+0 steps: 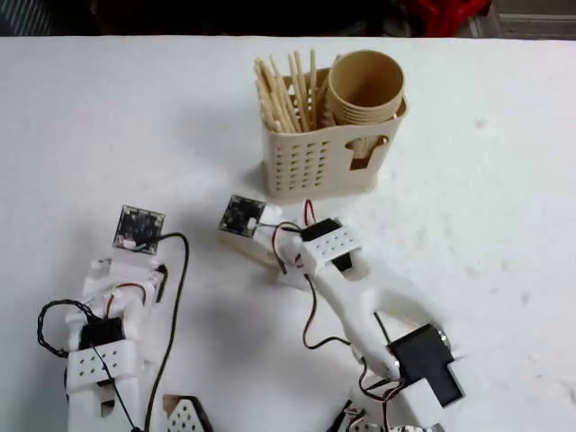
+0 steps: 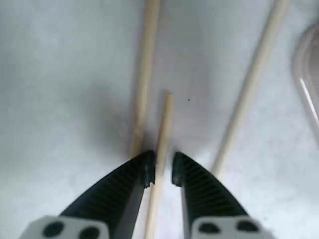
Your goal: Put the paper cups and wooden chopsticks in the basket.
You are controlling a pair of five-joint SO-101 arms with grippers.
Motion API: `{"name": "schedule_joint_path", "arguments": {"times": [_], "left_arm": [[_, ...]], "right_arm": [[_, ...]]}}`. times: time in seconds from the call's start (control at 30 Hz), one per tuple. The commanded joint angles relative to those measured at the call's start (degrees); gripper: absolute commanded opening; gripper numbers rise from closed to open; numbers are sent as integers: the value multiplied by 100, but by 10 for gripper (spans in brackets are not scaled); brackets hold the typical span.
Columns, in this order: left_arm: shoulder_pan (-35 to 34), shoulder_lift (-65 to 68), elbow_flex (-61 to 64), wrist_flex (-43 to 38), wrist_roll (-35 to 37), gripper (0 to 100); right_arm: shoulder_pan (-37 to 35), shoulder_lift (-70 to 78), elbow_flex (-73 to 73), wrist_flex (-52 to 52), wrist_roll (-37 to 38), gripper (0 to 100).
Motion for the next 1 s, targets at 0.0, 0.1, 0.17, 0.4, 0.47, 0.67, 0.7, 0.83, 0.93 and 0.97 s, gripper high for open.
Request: {"name": "schedule_joint_path", "arguments": {"times": [0.0, 0.1, 0.17, 0.4, 0.47, 0.67, 0.7, 0.83, 0.93, 0.97], "left_arm": [[-40, -66, -26, -123, 26, 234], [-40, -66, -26, -123, 26, 234], [-40, -66, -26, -123, 26, 234], [-40, -66, -26, -123, 26, 234], [-40, -66, -26, -123, 26, 234], [-40, -66, -26, -123, 26, 234], [-40, -66, -26, -123, 26, 234], [-40, -66, -26, -123, 26, 234], [-40, -66, -26, -123, 26, 234], [-40, -66, -26, -123, 26, 234]], "right_arm": [[-4, -4, -79, 4, 79, 26], [-4, -22, -79, 4, 44, 20], [-4, -40, -132, 22, -132, 15], [-48, -567, -325, 382, -554, 22], [-4, -629, -325, 382, -862, 34], [-22, -286, -334, 338, -888, 169], [-13, -180, -334, 224, -888, 169], [-13, 259, -396, -75, -879, 170], [-4, 523, -589, 48, -879, 168], [-4, 567, -677, 136, -879, 158]]}}
